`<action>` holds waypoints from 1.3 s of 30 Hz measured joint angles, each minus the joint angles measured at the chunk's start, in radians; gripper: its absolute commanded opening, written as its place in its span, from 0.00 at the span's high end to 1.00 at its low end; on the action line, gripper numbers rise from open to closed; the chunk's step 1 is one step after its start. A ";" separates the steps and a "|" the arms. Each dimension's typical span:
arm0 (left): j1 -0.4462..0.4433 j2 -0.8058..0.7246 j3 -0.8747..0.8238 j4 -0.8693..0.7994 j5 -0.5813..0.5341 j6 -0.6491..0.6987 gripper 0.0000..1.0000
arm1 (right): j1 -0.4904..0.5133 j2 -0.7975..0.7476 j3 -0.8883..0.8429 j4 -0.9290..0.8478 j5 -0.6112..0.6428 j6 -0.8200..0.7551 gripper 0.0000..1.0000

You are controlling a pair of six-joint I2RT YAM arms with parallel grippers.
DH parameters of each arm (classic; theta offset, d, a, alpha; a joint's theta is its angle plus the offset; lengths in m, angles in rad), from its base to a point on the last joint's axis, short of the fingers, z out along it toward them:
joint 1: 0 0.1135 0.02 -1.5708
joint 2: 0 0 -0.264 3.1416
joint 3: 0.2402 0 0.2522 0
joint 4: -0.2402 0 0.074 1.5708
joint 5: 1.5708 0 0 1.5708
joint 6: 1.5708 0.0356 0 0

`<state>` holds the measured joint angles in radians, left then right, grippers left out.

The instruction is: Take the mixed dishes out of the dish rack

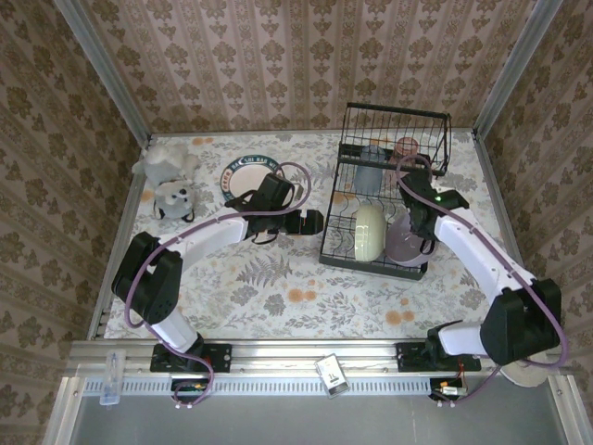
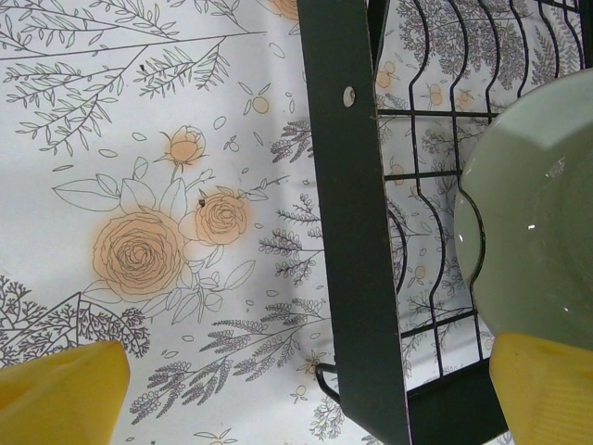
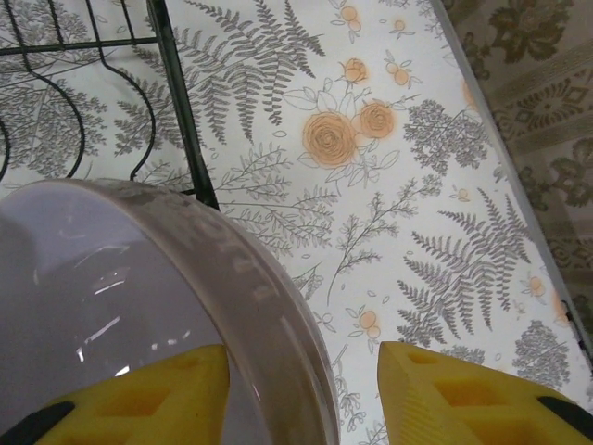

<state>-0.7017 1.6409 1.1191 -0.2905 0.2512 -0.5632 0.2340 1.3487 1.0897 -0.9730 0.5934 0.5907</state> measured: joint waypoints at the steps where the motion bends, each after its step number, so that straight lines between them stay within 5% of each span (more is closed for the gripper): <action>1: 0.000 0.000 -0.003 0.003 0.000 0.000 0.00 | 0.003 0.012 0.005 -0.006 0.010 0.010 0.55; 15: -0.005 -0.018 -0.039 0.008 -0.001 0.000 0.00 | 0.034 0.126 0.046 -0.076 0.073 0.072 0.71; 24: -0.005 -0.021 -0.041 0.013 -0.002 0.000 0.00 | 0.050 0.154 0.060 -0.145 0.098 0.069 0.93; 39: -0.005 -0.021 -0.044 0.015 -0.004 0.000 0.01 | 0.060 0.217 0.107 -0.187 0.167 0.095 1.00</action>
<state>-0.7063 1.6199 1.0752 -0.2756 0.2470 -0.5629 0.2935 1.5654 1.1969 -1.1603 0.7601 0.6857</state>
